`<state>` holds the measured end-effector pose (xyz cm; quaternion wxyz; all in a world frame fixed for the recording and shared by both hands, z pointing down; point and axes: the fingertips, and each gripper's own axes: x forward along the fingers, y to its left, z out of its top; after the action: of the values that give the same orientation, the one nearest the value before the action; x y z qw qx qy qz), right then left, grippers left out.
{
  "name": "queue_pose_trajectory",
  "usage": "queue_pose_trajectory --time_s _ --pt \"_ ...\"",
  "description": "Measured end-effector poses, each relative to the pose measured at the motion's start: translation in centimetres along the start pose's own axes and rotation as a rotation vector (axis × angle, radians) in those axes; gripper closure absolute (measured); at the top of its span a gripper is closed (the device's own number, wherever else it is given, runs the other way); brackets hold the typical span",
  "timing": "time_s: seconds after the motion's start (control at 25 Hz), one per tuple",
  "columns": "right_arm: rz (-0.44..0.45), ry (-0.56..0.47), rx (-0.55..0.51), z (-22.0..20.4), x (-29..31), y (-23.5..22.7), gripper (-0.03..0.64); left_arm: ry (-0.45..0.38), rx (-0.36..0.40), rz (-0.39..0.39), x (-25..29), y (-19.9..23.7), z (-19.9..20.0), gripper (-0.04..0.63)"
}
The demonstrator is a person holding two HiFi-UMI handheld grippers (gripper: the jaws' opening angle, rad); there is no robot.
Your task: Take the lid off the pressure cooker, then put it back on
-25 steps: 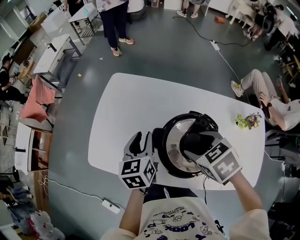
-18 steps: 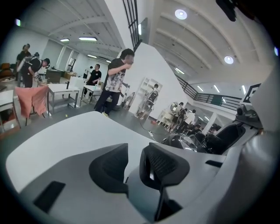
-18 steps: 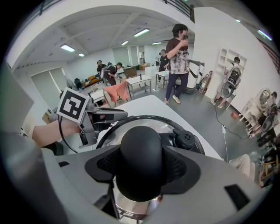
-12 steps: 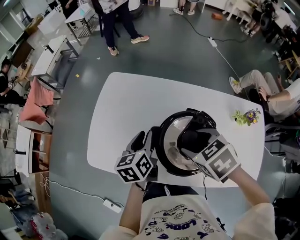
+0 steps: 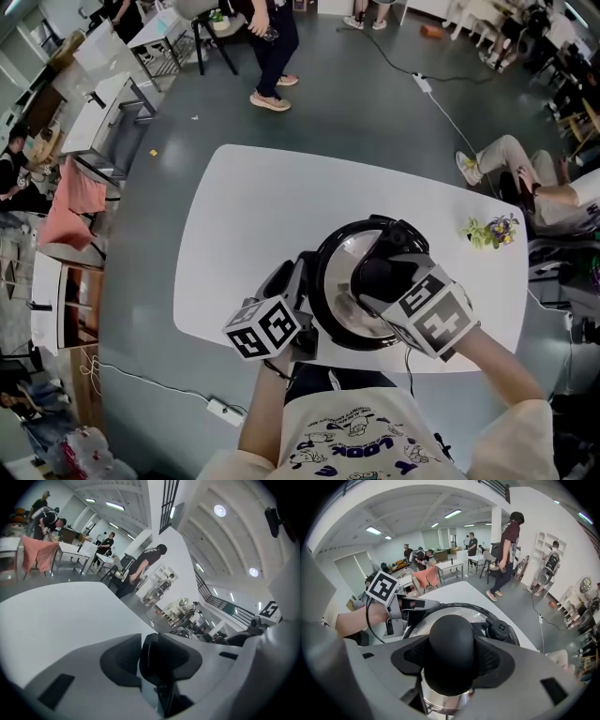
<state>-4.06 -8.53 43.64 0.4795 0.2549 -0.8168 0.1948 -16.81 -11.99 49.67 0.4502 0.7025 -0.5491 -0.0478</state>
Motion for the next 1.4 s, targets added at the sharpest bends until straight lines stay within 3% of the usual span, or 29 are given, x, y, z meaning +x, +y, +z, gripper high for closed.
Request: queue_pose_trajectory --time_s 0.68,1.4 --pt "0.052 -0.002 -0.086 -0.6 0.0 -0.1 0.313 -0.019 -0.025 -0.010 0.3 -0.2 -0.4 0.483" --pt "0.216 0.038 -0.395 -0.4 -0.1 1.3 0.311 -0.020 -0.021 -0.013 -0.1 -0.1 0.1 0.483"
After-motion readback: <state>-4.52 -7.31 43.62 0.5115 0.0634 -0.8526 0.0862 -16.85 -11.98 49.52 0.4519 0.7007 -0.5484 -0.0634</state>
